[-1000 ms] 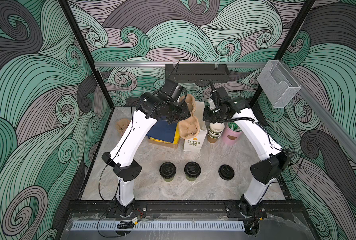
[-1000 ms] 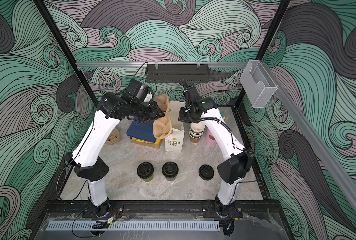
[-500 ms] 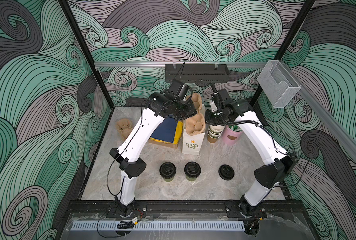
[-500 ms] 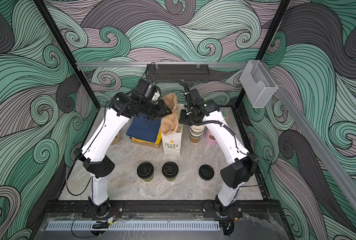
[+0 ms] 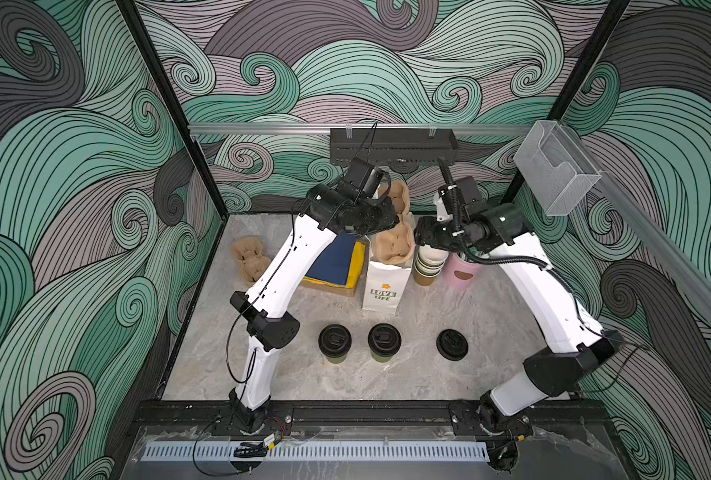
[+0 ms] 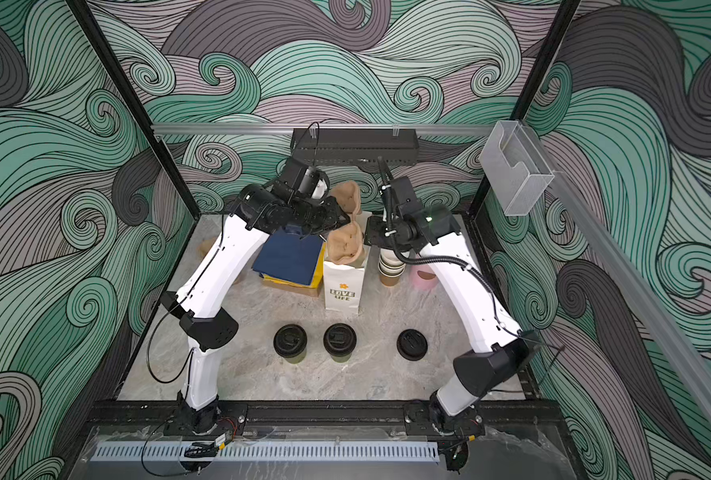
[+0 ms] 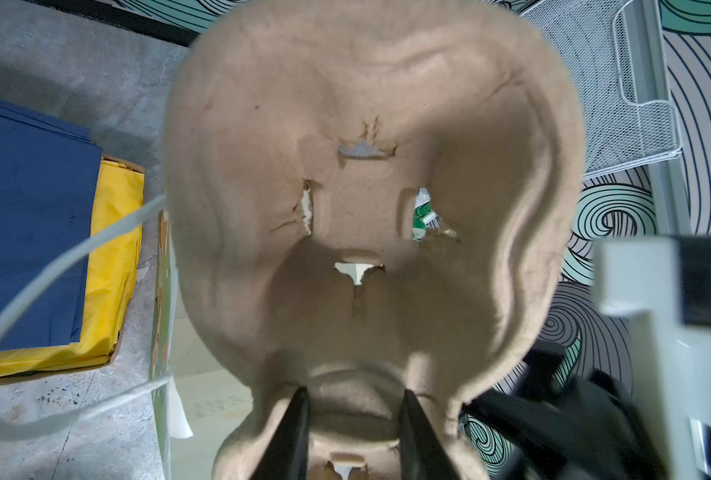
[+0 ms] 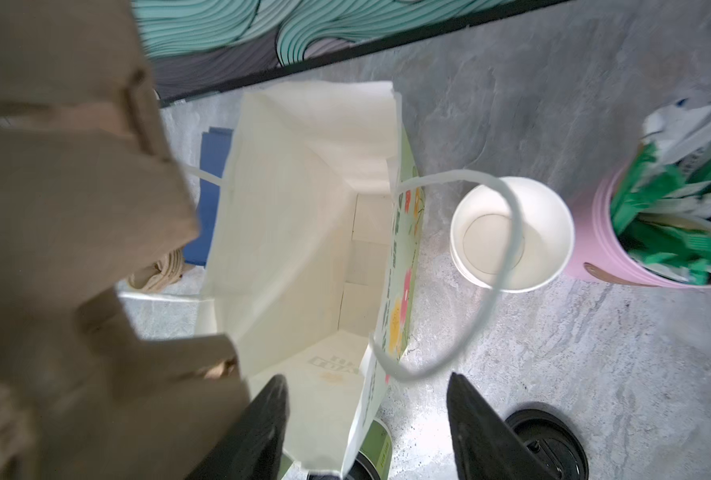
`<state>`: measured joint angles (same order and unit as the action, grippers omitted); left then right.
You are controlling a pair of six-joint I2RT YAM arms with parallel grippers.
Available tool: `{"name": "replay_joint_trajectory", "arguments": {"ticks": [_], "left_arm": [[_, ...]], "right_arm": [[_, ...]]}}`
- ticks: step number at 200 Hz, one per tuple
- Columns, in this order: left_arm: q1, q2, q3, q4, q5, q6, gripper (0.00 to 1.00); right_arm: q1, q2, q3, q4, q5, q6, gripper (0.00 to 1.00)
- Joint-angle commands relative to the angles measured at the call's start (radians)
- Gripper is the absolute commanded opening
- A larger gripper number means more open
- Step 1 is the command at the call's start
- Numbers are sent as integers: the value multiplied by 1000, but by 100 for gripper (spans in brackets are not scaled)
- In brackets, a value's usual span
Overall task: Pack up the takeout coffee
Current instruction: 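Hold the bag rim with the right while the left lowers the carrier over it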
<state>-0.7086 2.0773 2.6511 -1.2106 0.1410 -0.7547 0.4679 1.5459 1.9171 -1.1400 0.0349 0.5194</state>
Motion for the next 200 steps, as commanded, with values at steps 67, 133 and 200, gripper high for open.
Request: {"name": "replay_joint_trajectory", "arguments": {"ticks": [67, 133, 200], "left_arm": [[-6, 66, 29, 23, -100, 150, 11], [-6, 108, 29, 64, -112, 169, 11], [-9, 112, 29, -34, -106, 166, 11]], "right_arm": [[5, -205, -142, -10, 141, 3, 71], [4, -218, -137, -46, 138, 4, 71], [5, -233, -160, -48, 181, 11, 72]]}}
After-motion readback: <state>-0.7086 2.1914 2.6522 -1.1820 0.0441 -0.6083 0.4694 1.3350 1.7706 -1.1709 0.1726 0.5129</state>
